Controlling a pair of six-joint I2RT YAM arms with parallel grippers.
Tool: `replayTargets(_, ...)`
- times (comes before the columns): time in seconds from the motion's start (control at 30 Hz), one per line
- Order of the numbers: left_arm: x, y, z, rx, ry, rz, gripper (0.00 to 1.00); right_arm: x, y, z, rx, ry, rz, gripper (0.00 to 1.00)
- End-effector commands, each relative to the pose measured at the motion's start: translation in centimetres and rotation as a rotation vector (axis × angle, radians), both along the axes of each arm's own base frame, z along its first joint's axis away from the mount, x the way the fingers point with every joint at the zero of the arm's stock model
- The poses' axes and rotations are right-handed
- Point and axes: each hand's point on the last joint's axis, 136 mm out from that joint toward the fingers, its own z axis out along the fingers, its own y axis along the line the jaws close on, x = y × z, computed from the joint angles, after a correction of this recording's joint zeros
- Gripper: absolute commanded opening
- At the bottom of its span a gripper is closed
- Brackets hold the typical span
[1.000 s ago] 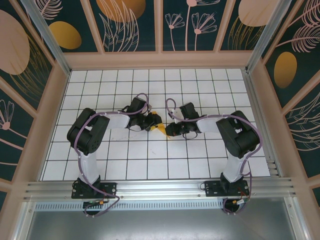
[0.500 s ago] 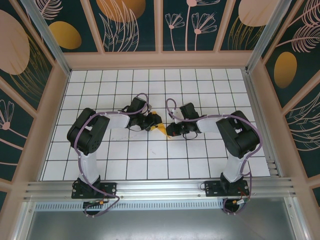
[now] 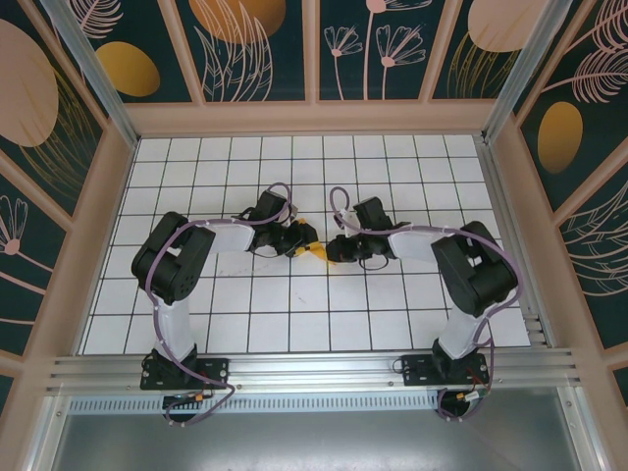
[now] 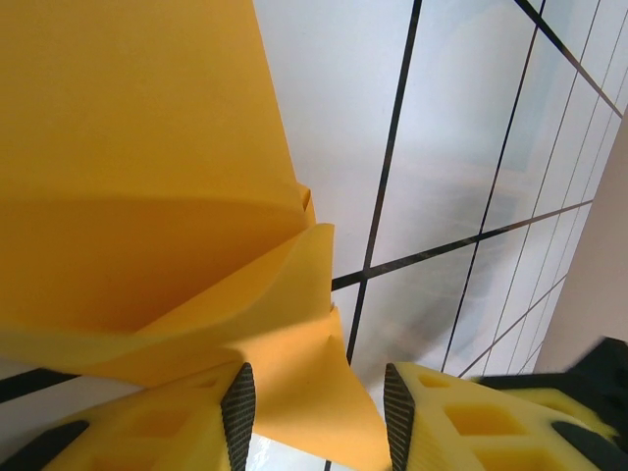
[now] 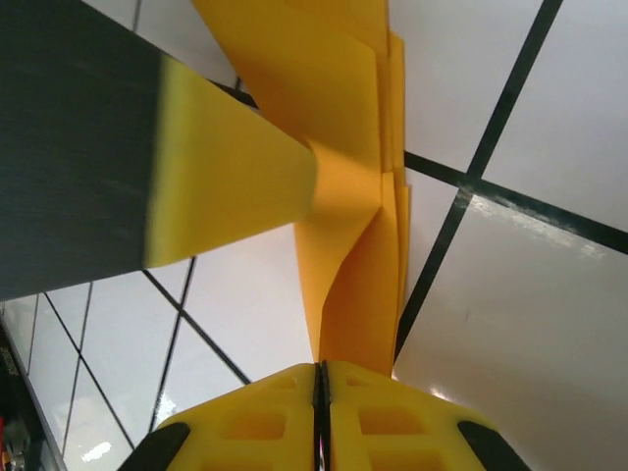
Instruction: Fold a paper plane with a square sheet of paper (pick it up from the middle)
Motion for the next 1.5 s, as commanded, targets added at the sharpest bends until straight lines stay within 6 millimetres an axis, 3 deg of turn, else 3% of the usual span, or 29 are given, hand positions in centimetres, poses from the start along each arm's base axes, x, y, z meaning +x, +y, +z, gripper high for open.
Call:
replayTargets(0.0, 0.2, 3.3, -5.3, 0.190, 0.039, 0.086, 0.43, 0.0, -0.4, 1.8, -0.018, -0.022, -0.025, 0.11)
replayTargets(0.37, 0.2, 3.3, -5.5, 0.194, 0.042, 0.084, 0.43, -2.3, 2.0, 0.6, -0.062, 0.017, 0.057, 0.10)
replayTargets(0.7, 0.1, 3.4, -5.5, 0.199, 0.041, 0.080, 0.44, -1.3, 0.5, -2.1, -0.162, 0.065, -0.018, 0.07)
replayTargets(1.47, 0.2, 3.4, -5.4, 0.201, 0.037, 0.077, 0.44, -1.0, -1.2, -3.6, -0.223, 0.093, -0.055, 0.06)
